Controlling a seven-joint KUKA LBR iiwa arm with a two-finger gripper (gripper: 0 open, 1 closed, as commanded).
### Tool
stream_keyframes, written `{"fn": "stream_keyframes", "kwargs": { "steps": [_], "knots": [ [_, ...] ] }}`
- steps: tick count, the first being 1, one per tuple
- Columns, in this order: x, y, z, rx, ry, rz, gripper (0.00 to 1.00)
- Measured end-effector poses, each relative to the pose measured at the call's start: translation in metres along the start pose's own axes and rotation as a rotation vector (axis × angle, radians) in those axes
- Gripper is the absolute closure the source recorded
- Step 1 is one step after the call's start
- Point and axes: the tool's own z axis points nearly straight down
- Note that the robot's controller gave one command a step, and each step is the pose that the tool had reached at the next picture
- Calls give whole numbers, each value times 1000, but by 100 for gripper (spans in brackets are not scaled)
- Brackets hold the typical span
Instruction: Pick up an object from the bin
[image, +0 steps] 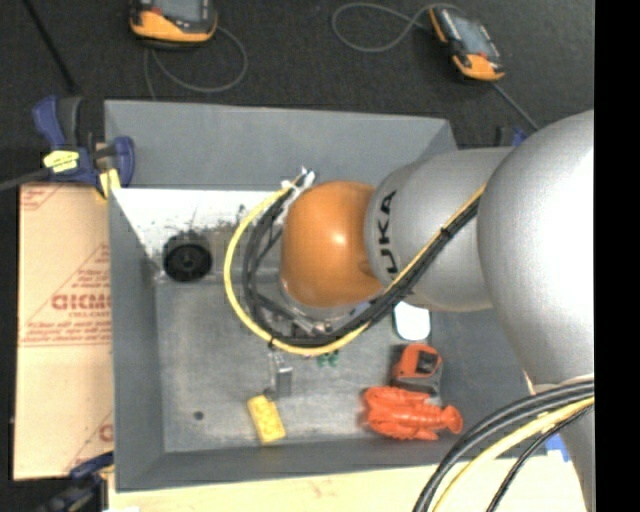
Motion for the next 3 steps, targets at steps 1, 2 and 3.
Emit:
{"fn": "stream_keyframes", "kwargs": {
  "steps": [1,2,3],
  "knots": [
    [33,11,1,-2,15,-231,0],
    [33,13,-26,-1,5,-309,0],
    [50,16,13,-2,7,-583,0]
  ]
}}
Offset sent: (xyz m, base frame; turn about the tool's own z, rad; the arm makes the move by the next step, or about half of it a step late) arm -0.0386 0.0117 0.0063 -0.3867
